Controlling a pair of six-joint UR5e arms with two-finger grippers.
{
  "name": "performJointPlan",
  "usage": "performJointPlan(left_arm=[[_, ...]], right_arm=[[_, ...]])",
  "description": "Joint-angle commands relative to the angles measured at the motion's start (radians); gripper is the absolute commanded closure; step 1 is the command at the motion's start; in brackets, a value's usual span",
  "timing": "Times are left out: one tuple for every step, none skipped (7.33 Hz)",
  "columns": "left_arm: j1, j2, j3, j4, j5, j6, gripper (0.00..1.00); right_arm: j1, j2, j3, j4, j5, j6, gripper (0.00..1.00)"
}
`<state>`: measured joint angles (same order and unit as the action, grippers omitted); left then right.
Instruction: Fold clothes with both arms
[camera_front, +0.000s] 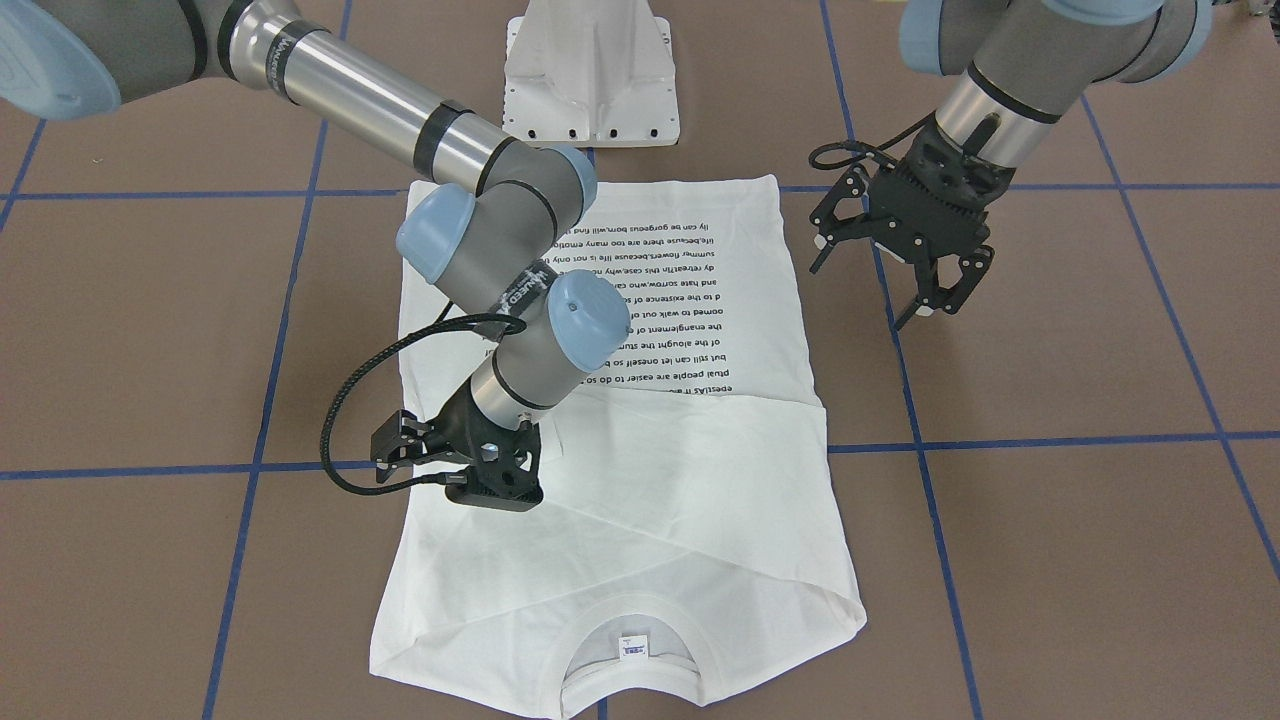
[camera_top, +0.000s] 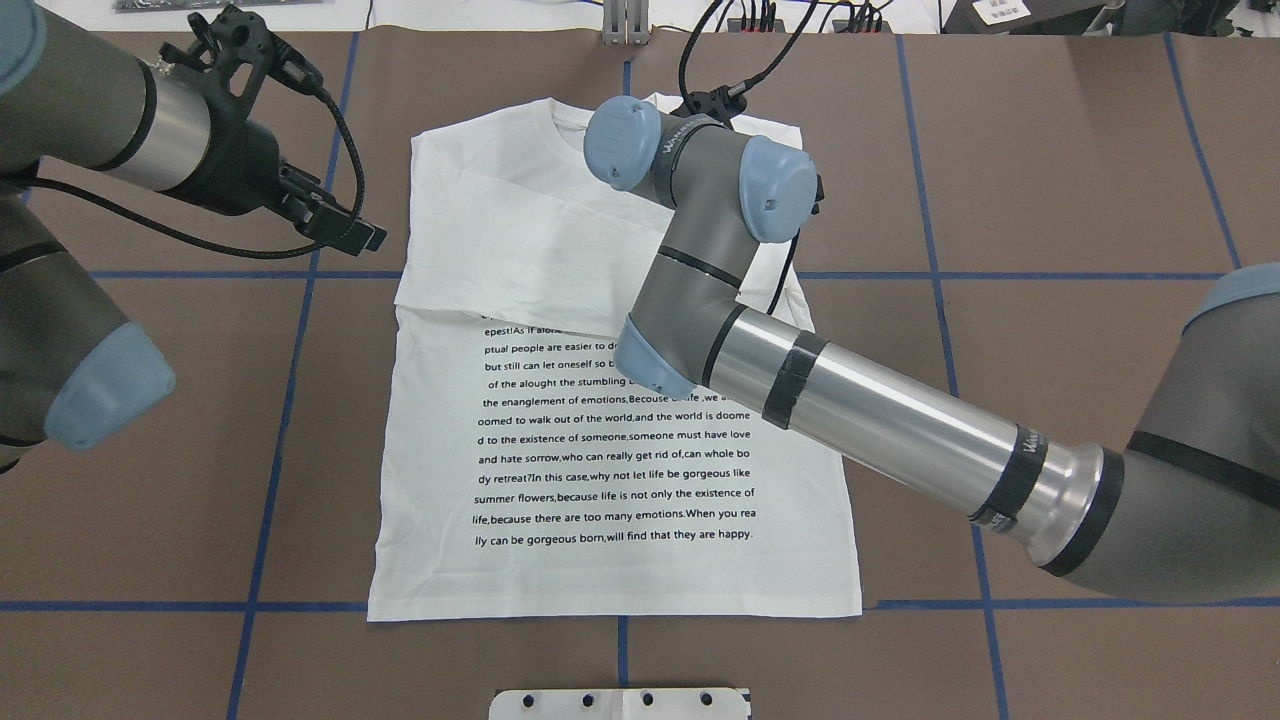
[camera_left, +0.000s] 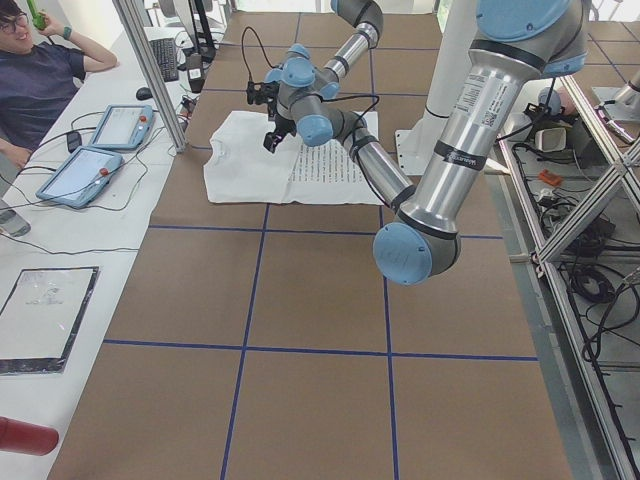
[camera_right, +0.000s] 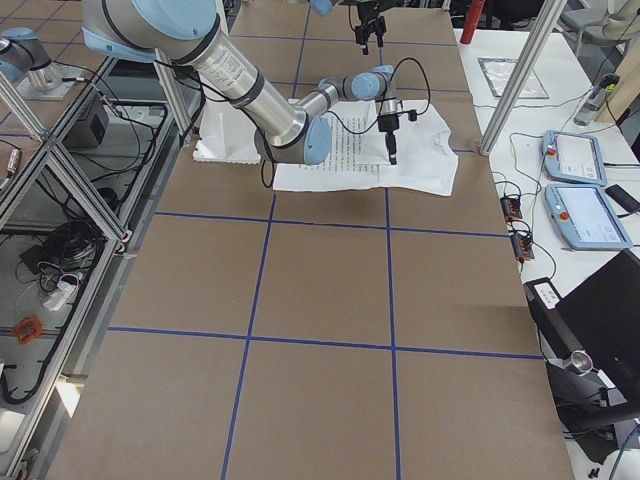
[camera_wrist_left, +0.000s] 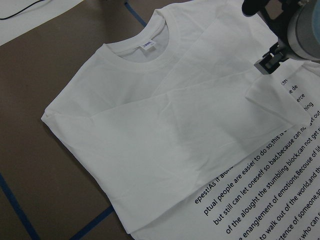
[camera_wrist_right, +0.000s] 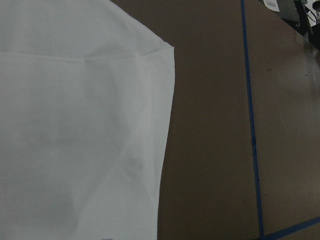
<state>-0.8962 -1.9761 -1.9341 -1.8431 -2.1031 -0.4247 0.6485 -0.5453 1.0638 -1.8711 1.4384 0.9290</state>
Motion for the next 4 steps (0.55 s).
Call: performJointPlan(left_arm=[[0.002,0.0,0.003,-0.001,0.0,0.0,0.0],[0.002,-0.001,0.003,-0.002,0.0,0.0,0.0],[0.0,-0.001,-0.002,-0.002,0.0,0.0,0.0],[0.0,0.005,-0.006,-0.002,0.0,0.0,0.0]], right_arm=[[0.016,-0.018,0.067,0.047,0.013,-0.004,0.02],[0.011,-0.007,0.067,0.123,0.084,0.127,0.02],[-0.018,0.016,0.067,0.169,0.117,0.237,0.03],[-0.051,0.025,0.062,0.181,0.119,0.334,0.08]])
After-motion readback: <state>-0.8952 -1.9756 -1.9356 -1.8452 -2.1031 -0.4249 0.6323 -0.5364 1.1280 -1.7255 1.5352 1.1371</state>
